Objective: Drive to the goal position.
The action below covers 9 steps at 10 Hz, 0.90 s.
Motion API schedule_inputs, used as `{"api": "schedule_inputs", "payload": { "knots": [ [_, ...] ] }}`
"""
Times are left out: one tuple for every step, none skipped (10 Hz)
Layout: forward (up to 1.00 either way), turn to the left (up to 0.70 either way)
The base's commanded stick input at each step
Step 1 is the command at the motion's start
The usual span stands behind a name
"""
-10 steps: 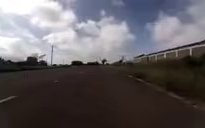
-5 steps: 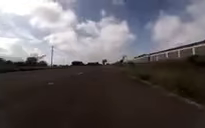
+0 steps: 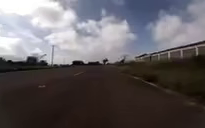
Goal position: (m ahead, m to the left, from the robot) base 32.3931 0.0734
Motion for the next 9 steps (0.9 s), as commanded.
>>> {"api": "schedule_inputs", "payload": {
  "knots": [
    [1.0,0.0],
    [1.0,0.0],
    [1.0,0.0],
    [1.0,0.0],
    [1.0,0.0],
    [1.0,0.0],
    [1.0,0.0],
    [1.0,0.0],
    [1.0,0.0]
  ]
}}
